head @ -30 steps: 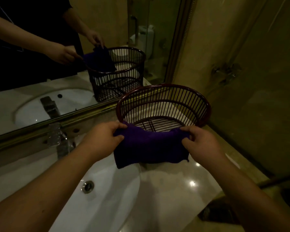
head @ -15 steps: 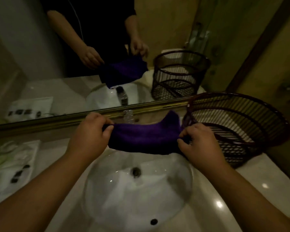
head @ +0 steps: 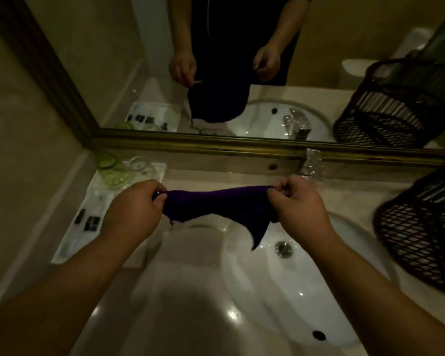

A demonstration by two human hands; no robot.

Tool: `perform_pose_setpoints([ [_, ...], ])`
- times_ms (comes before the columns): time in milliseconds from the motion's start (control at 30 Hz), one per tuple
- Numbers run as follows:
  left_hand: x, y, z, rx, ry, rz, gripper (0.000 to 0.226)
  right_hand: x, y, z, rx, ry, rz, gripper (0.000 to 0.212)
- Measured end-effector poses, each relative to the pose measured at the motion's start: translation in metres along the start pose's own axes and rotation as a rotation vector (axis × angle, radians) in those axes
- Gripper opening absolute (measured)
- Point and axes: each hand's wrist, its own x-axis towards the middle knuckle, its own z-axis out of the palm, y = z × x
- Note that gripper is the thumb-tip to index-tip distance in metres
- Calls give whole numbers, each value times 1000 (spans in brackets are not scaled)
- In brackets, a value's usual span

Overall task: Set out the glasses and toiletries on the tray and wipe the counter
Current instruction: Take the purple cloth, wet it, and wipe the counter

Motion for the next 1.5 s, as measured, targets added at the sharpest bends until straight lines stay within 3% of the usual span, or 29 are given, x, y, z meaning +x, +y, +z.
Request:
perform_pose_setpoints([
  [133,-17,-58,8,3,3,-43,21,-10,-6,57,64,-56,-22,15],
  [233,-51,-100,19,6,0,-48,41,-30,5,103,45,-134,-4,17],
  [367,-114,-155,45,137,21,-123,76,-58,37,166,-183,-410,-91,17],
  [433,-145,-179,59,237,-25,-225,92,-68,53,189,-396,-523,-287,20],
  [500,-168,-197,71,310,-101,-285,106,-69,66,207,-641,-500,-557,40],
  [567,-180,-208,82,343,-139,-267,113,-63,77,223,-783,-536,-637,75],
  [633,-182,-213,89,370,-124,-248,115,-52,90,239,-906,-622,-629,89],
  [733,-179,-215,91,377,-98,-251,114,-44,107,255,-1007,-672,-655,82],
  [1067,-179,-213,90,364,-57,-237,109,39,115,237,-1049,-475,-519,69],
  [1333,-178,-209,87,366,-58,-247,108,-40,142,215,-963,-541,-633,64],
  [1500,-177,-208,87,368,-67,-257,107,-91,162,195,-971,-685,-739,61],
])
